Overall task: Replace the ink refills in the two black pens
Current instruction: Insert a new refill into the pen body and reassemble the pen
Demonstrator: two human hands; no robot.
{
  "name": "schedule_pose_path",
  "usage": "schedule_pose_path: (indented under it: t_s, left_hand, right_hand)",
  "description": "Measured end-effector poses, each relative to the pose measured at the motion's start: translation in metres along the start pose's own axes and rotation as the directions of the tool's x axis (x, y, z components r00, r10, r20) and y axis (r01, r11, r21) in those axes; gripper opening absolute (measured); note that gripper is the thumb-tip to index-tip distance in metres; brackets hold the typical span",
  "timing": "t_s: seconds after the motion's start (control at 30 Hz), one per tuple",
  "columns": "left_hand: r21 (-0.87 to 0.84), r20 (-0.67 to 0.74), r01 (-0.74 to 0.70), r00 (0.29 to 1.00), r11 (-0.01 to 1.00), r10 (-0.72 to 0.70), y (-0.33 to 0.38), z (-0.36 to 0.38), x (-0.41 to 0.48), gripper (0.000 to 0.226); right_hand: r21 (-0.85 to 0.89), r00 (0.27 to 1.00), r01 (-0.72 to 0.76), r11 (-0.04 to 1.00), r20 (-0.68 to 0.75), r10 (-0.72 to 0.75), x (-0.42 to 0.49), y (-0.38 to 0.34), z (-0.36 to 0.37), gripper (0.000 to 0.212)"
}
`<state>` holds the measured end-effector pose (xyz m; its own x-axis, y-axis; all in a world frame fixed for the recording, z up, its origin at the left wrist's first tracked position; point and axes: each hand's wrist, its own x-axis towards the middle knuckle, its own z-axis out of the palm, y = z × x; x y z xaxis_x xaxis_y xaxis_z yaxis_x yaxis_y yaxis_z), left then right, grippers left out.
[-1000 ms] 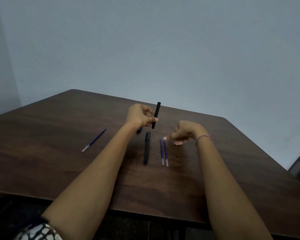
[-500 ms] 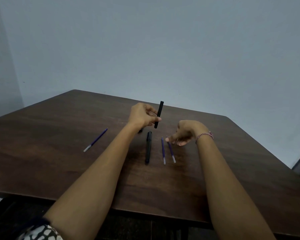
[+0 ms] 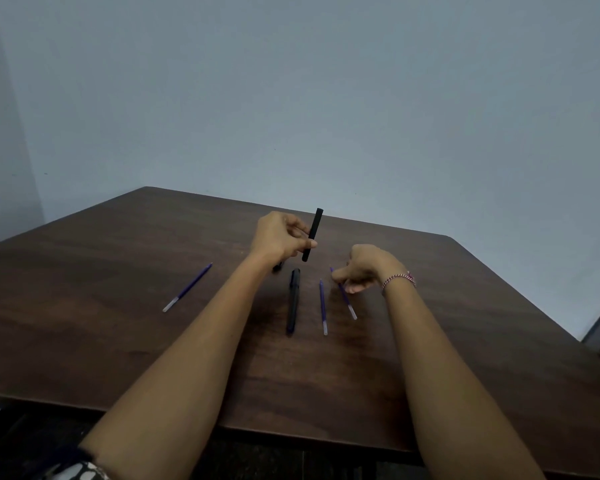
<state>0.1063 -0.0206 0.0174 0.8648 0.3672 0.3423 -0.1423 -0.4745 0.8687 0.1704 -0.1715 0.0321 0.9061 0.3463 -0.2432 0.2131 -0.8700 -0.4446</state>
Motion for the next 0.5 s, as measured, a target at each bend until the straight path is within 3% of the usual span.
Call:
schedule_pose_path:
  t_s: [0.1, 0.2, 0.33, 0.5]
  left_hand:
    - [0.026, -0.01, -0.014, 1.0, 1.0, 0.015, -0.001, 0.0, 0.001, 0.021]
    - [0.091, -0.013, -0.033, 0.999, 0.995, 0.035, -0.004, 0.0, 0.003, 0.022]
    - [0.16, -0.004, -0.043, 0.999, 0.986, 0.044, -0.008, -0.001, 0.005, 0.02]
    - [0.252, 0.017, -0.062, 0.998, 0.966, 0.06, -0.009, -0.002, 0.003, 0.031]
  right_hand:
    - [0.07, 0.974, 0.096, 0.993, -0.212, -0.079, 0.004, 0.006, -0.004, 0.022]
    - [0.173, 0.865, 0.265, 0.948, -0.478, -0.154, 0.007, 0.008, -0.007, 0.02]
    - [0.422, 0.689, 0.544, 0.726, -0.718, -0.099, 0.002, 0.004, -0.01, 0.007]
    - [0.502, 0.583, 0.722, 0.475, -0.812, -0.027, -0.009, -0.005, -0.016, 0.009]
